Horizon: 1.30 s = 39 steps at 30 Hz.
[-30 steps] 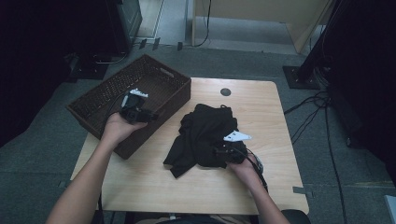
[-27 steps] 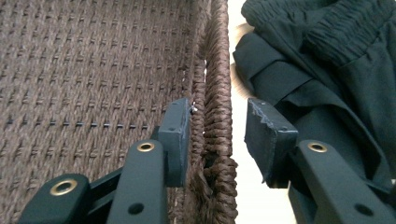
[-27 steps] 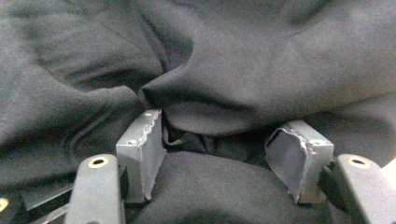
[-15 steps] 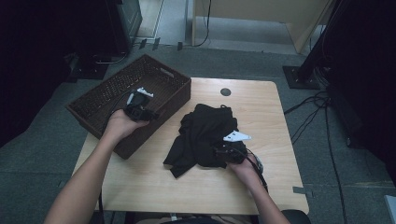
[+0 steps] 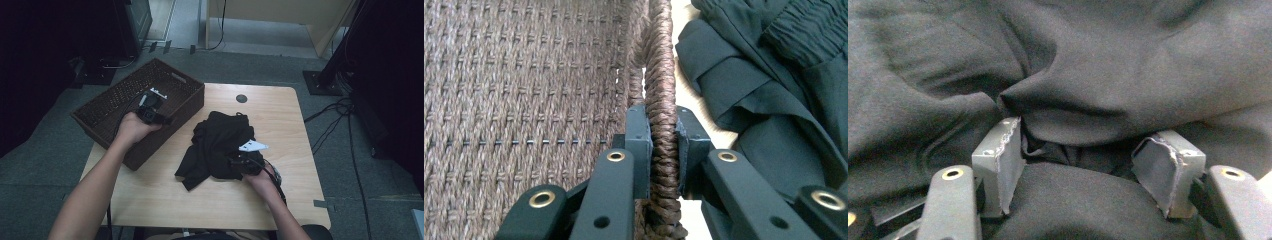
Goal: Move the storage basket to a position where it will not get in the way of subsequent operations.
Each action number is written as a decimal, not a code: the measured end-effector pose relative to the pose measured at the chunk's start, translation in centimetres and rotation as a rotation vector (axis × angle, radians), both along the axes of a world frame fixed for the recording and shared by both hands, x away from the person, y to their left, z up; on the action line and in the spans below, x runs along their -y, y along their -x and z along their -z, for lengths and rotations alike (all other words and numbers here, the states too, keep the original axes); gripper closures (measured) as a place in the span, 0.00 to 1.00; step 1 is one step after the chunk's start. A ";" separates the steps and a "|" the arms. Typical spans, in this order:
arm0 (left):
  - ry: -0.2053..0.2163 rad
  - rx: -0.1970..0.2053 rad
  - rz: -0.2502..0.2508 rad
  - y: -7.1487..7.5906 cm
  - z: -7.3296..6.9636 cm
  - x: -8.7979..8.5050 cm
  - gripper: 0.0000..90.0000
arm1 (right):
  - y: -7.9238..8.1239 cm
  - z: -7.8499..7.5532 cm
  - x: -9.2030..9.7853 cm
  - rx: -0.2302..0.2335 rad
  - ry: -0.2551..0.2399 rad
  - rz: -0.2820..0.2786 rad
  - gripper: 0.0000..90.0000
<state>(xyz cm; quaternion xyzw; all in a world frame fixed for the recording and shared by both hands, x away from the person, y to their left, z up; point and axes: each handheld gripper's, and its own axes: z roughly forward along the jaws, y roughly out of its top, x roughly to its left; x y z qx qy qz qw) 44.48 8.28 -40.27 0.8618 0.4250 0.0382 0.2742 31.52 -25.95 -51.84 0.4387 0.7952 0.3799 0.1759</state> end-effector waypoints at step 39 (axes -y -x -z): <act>0.062 0.020 -0.494 -1.7 0.3 -7.1 0.89 | -0.1 0.0 0.0 -0.005 -0.001 -0.008 0.41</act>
